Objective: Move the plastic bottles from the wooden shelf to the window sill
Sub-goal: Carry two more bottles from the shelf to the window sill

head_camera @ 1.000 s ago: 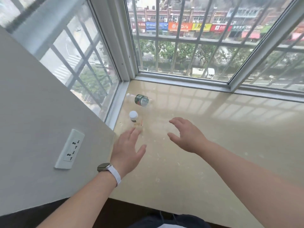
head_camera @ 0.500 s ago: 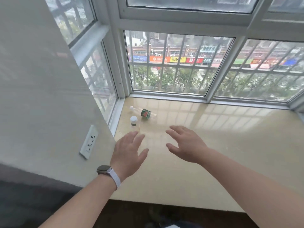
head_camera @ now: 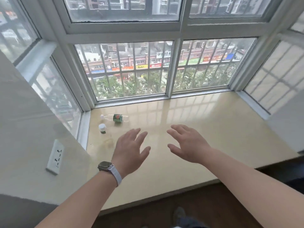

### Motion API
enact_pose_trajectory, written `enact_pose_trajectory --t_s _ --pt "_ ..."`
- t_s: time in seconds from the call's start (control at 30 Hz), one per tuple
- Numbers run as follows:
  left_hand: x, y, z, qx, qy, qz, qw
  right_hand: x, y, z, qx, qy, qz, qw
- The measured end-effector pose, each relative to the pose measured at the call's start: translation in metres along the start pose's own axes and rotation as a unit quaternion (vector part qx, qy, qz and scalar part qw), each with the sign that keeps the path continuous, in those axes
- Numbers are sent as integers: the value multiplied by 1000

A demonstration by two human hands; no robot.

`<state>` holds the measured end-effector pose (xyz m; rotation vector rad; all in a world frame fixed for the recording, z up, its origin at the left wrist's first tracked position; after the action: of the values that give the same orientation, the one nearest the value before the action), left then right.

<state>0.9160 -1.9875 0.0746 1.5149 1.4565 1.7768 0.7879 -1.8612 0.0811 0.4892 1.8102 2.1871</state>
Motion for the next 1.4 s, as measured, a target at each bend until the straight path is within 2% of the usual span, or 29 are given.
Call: enact_pose_trajectory --t_s 0.2,0.4,0.63,0.8,1.0,1.4 --pt "77 -50 -49 -57 -77 -24 995 83 -22 52 -8 -86 -25 996" --pt "194 -119 -100 -114 -163 -36 979 200 -52 116 -20 -180 -53 982" --pt "343 -197 -151 -156 -272 -57 948 334 -78 204 -1 -290 -87 953" --pt "446 -253 -163 -187 -346 -64 917 403 -97 274 8 -350 -109 930" --pt "553 -308 -148 -210 -433 -60 874 457 -110 367 21 -428 -101 898" --pt "707 -376 -101 -240 -589 -25 771 494 -127 523 64 -611 -107 781"
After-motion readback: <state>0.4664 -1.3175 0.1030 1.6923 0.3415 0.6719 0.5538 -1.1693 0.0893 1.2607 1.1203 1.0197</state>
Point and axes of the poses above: each hand's wrist, its own z-axis away from the middle knuckle, its own y-axis out of the back of the hand, x = y × z, the point moved 10 cm from there along -z, towards the middle knuckle, and after that the axes turned 10 degrees about z, right-handed, at the moved point
